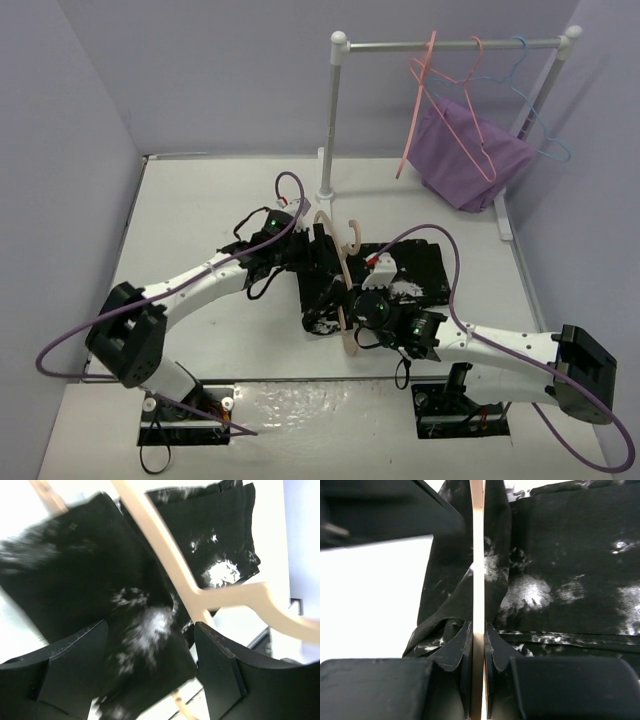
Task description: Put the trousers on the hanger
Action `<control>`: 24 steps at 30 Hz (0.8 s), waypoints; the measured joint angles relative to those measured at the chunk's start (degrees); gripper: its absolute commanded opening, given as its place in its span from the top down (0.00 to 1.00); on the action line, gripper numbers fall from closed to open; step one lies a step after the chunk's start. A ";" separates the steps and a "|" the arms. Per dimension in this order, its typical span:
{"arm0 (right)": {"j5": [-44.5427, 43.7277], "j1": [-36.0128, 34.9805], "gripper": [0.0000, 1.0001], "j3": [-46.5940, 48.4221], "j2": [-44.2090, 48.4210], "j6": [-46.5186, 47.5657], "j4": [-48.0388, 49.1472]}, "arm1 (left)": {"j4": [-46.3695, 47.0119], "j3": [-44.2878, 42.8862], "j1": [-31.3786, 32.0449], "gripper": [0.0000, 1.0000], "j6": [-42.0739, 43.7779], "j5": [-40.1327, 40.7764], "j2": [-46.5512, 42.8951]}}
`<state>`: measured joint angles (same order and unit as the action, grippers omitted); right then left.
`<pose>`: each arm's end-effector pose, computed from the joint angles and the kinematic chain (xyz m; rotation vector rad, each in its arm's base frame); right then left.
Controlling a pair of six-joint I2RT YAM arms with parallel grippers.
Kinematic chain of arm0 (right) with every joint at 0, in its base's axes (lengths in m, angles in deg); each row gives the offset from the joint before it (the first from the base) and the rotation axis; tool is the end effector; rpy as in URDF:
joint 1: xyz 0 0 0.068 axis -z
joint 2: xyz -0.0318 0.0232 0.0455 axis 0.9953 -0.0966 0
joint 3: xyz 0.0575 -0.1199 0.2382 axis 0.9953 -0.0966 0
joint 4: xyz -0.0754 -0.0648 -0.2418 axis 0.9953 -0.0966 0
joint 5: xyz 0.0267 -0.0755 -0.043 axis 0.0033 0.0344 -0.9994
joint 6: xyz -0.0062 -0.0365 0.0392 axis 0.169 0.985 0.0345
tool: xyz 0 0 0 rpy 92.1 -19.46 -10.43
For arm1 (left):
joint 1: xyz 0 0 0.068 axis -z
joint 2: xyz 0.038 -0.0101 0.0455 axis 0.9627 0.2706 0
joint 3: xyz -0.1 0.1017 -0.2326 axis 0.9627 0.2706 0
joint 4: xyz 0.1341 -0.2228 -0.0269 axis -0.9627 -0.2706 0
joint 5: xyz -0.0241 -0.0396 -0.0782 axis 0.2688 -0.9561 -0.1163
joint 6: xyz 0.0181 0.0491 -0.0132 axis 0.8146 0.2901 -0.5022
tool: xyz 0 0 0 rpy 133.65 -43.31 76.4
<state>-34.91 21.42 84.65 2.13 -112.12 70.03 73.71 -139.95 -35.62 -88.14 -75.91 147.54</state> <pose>0.1216 0.1989 0.2242 0.0000 1.9533 0.7191 0.2582 -0.2195 0.2620 0.0931 2.2998 -1.1073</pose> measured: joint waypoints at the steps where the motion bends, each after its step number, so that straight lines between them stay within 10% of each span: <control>1: 0.21 0.01 1.00 0.00 -0.03 0.17 0.02 | -1.39 -0.24 -0.11 0.41 1.20 0.82 -1.54; 8: 0.99 0.05 1.00 0.35 -0.65 1.72 0.26 | -4.66 2.15 -0.21 0.67 5.64 2.28 -7.21; 24: 1.58 0.05 1.00 1.46 -2.02 3.02 0.06 | 10.23 8.65 10.15 0.63 2.42 1.30 5.22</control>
<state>-33.33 21.48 86.11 0.11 -109.10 70.09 83.94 -131.30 -25.47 -85.72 -74.61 152.76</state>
